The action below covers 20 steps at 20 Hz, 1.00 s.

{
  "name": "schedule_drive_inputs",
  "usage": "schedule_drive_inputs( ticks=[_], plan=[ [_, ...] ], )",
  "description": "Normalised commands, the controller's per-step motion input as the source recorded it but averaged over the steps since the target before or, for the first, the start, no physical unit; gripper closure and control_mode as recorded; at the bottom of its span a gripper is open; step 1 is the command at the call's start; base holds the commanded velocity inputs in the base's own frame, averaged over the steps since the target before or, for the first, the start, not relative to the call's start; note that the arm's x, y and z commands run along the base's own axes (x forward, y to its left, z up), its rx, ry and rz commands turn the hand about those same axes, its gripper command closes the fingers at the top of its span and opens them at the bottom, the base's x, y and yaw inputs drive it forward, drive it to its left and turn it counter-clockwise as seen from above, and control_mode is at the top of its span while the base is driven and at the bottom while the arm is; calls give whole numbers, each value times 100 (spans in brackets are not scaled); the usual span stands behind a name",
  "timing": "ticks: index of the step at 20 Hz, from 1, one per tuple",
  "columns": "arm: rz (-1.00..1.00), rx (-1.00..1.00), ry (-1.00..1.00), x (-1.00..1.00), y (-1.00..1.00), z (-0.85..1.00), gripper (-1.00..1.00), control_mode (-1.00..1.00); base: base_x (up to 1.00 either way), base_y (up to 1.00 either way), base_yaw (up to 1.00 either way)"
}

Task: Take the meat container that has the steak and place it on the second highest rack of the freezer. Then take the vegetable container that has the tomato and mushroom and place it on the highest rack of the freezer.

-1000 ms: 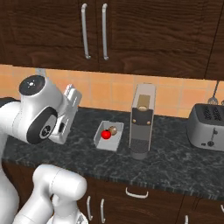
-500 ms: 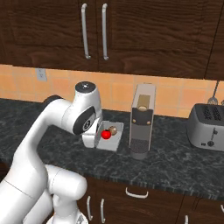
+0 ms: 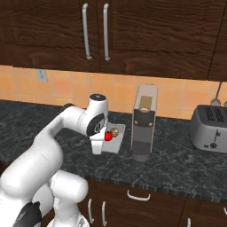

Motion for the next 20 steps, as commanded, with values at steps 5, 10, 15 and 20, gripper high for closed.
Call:
schedule_drive_inputs(
  ticks=[5,10,15,20],
  plan=[
    [0,0,18,60,0,-61,-100,-100,0,0,0],
    [0,0,3,56,-16,-46,-100,-100,0,0,0],
    [0,1,0,37,-17,-15,-100,-100,0,0,0],
    [0,0,0,41,0,-26,-100,-100,0,0,0]
  ],
)
